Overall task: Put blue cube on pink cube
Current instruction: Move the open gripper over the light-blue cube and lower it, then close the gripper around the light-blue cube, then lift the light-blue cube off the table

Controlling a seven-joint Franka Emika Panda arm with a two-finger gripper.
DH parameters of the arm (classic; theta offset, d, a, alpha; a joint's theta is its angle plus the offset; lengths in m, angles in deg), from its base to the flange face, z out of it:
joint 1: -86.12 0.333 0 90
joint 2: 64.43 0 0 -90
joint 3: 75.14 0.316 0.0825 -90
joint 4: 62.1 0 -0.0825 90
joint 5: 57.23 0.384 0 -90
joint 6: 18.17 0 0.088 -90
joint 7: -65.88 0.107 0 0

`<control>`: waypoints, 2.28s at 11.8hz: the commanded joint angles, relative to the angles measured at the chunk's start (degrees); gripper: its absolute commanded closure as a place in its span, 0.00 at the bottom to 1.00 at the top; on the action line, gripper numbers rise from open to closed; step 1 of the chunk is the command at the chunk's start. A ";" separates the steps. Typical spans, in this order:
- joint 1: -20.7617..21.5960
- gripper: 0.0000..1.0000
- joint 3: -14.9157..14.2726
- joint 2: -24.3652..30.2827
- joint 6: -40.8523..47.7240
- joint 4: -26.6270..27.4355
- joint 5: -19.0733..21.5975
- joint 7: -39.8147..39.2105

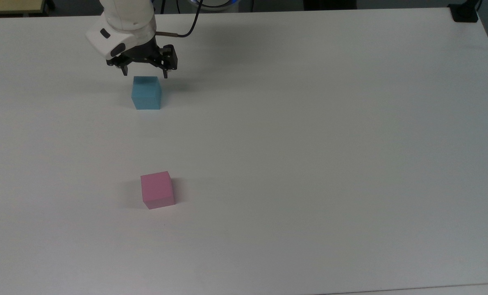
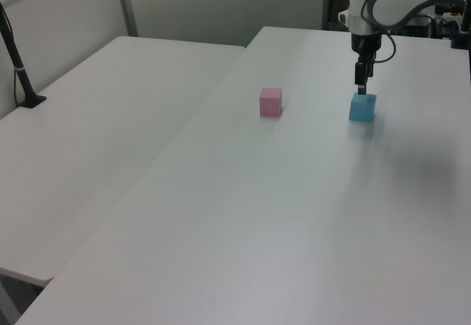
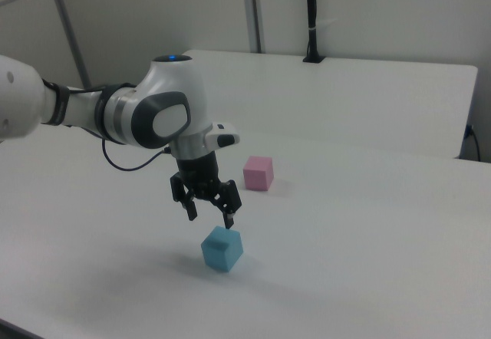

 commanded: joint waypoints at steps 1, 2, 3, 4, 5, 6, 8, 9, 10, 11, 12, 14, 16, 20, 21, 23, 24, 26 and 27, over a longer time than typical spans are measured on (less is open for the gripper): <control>1.20 0.00 -1.93 0.11 -4.56 3.57 -1.65 -1.41; 1.02 0.00 -1.94 -0.33 -4.74 3.57 -1.74 -1.94; 1.02 0.00 -2.11 -1.29 -5.26 3.57 -1.74 -2.29; 1.02 0.00 -2.20 -2.17 -6.66 3.65 -1.74 -2.30; 1.02 0.00 -2.11 -3.14 -7.45 3.66 -1.74 -2.30; 1.02 0.00 -2.20 -3.84 -8.16 3.66 -1.74 -2.30; 0.93 0.00 -2.20 -5.25 -9.30 3.66 -1.74 -2.30; 0.93 0.00 -2.20 -6.13 -9.66 3.66 -1.74 -2.30; 1.02 0.13 -2.11 -6.31 -9.75 3.57 -1.74 -2.38; 1.11 0.28 -2.20 -6.31 -9.75 3.57 -1.74 -2.39; 1.20 0.41 -2.20 -6.22 -9.75 3.57 -1.74 -2.47; 1.20 0.59 -2.20 -5.61 -9.14 3.39 -1.74 -4.22; 1.37 0.59 -2.29 -3.08 -8.26 2.87 -1.39 -4.23; 1.55 0.59 -2.72 0.98 10.08 -8.53 3.95 -9.66; 1.55 0.59 -3.25 1.25 12.20 -10.30 4.58 -10.03; 2.34 0.59 -3.34 0.99 11.70 -12.15 4.68 -9.51; 2.60 0.59 -3.34 0.29 11.52 -13.90 4.68 -9.33; 3.04 0.59 -3.70 -4.96 11.78 -22.06 5.47 -9.07; 3.04 0.59 -3.61 -8.99 11.61 -26.97 6.25 -8.72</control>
